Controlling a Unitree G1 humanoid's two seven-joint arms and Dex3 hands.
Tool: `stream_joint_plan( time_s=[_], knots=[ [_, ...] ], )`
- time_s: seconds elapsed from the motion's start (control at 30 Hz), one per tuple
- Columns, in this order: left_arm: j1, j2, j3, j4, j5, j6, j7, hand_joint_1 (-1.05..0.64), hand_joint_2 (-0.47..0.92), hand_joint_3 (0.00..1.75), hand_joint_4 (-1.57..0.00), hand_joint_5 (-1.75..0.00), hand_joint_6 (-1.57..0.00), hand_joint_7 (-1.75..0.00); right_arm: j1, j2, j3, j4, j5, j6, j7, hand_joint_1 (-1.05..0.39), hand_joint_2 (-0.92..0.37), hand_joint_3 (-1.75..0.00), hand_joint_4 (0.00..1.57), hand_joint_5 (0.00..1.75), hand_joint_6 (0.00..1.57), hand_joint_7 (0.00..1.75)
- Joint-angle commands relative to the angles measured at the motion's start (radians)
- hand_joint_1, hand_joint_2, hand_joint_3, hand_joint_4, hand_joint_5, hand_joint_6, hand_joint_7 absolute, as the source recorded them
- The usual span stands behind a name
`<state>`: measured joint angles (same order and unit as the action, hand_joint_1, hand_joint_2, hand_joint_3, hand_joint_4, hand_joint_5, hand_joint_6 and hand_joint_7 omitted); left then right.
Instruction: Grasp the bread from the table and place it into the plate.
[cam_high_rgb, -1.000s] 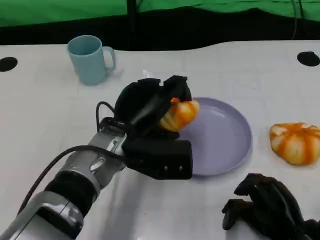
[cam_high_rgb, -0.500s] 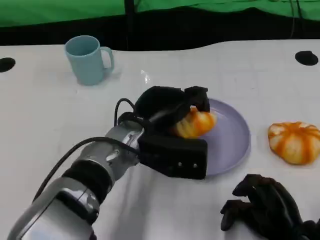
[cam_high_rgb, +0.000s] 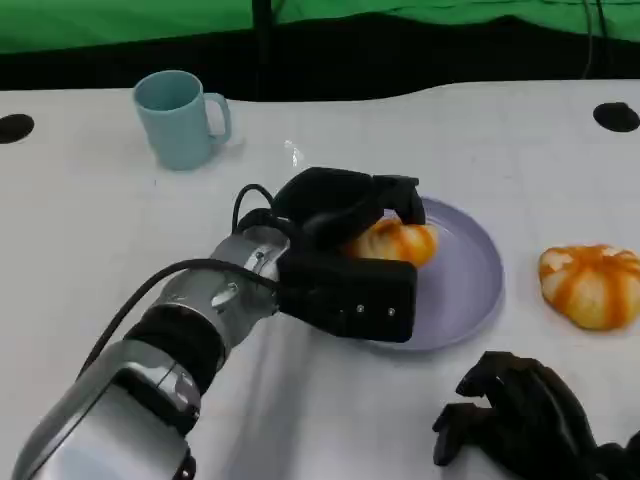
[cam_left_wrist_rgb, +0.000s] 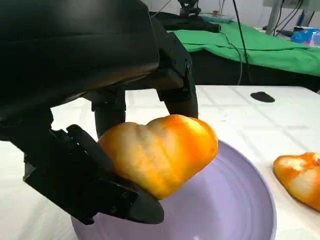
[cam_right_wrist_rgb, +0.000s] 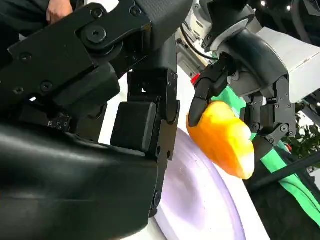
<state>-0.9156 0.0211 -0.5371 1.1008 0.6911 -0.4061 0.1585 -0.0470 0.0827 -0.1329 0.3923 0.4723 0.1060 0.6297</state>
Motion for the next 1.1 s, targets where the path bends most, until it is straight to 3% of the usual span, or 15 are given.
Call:
stream_joint_plan(
  time_s=[0.03, 0.1, 0.13, 0.17, 0.2, 0.23, 0.37, 0.43, 1.1],
  knots=[
    [-0.021, 0.01, 0.003, 0.006, -0.012, -0.01, -0.01, -0.29, 0.92, 0.42, -0.63, -1.61, -0.71, -0.93, 0.007, -0.008, -0.008, -0.012, 0.002, -0.012, -0.005, -1.05, -0.72, -0.01, 1.57, 0.75, 1.57, 0.39],
    [-0.021, 0.01, 0.003, 0.006, -0.012, -0.01, -0.01, -0.29, 0.92, 0.42, -0.63, -1.61, -0.71, -0.93, 0.007, -0.008, -0.008, -0.012, 0.002, -0.012, -0.005, -1.05, -0.72, -0.01, 1.57, 0.75, 1.57, 0.39],
    [-0.036, 0.012, -0.012, 0.014, 0.002, -0.002, -0.038, -0.31, 0.92, 0.4, -0.59, -1.53, -0.66, -0.85, 0.008, -0.005, -0.007, -0.015, 0.002, -0.008, -0.011, -1.05, -0.72, -0.01, 1.57, 0.75, 1.57, 0.39],
    [-0.056, 0.012, -0.031, 0.023, 0.014, 0.011, -0.102, -0.36, 0.92, 0.36, -0.54, -1.3, -0.6, -0.6, 0.017, -0.004, -0.003, -0.023, -0.002, -0.015, -0.012, -1.05, -0.72, 0.0, 1.57, 0.75, 1.57, 0.39],
    [-0.07, 0.012, -0.044, 0.029, 0.021, 0.021, -0.15, -0.53, 0.92, 0.33, -0.33, -0.99, -0.43, -0.36, 0.023, -0.003, 0.0, -0.028, -0.006, -0.02, -0.012, -1.05, -0.73, -0.01, 1.57, 0.75, 1.57, 0.39],
    [-0.078, 0.012, -0.052, 0.031, 0.023, 0.028, -0.182, -0.64, 0.92, 0.32, -0.22, -0.75, -0.33, -0.19, 0.028, -0.003, 0.002, -0.032, -0.008, -0.024, -0.012, -1.05, -0.73, -0.01, 1.57, 0.75, 1.57, 0.39],
    [-0.078, 0.018, -0.064, 0.009, 0.021, 0.047, -0.235, -0.72, 0.92, 0.3, -0.15, -0.58, -0.27, -0.08, 0.047, -0.003, 0.006, -0.046, -0.004, -0.026, -0.007, -1.05, -0.74, -0.01, 1.57, 0.75, 1.57, 0.39],
    [-0.072, 0.026, -0.073, -0.015, 0.025, 0.065, -0.272, -0.85, 0.92, 0.31, -0.03, -0.45, -0.2, -0.04, 0.067, -0.003, 0.007, -0.062, 0.002, -0.023, -0.002, -1.03, -0.74, -0.01, 1.56, 0.75, 1.57, 0.38],
    [0.027, 0.141, -0.047, -0.237, -0.025, 0.058, -0.363, -0.92, 0.92, 0.37, 0.0, -0.39, -0.17, -0.02, 0.046, -0.011, 0.0, -0.047, 0.002, -0.015, -0.007, -1.04, -0.74, 0.0, 1.57, 0.75, 1.57, 0.39]
  ],
)
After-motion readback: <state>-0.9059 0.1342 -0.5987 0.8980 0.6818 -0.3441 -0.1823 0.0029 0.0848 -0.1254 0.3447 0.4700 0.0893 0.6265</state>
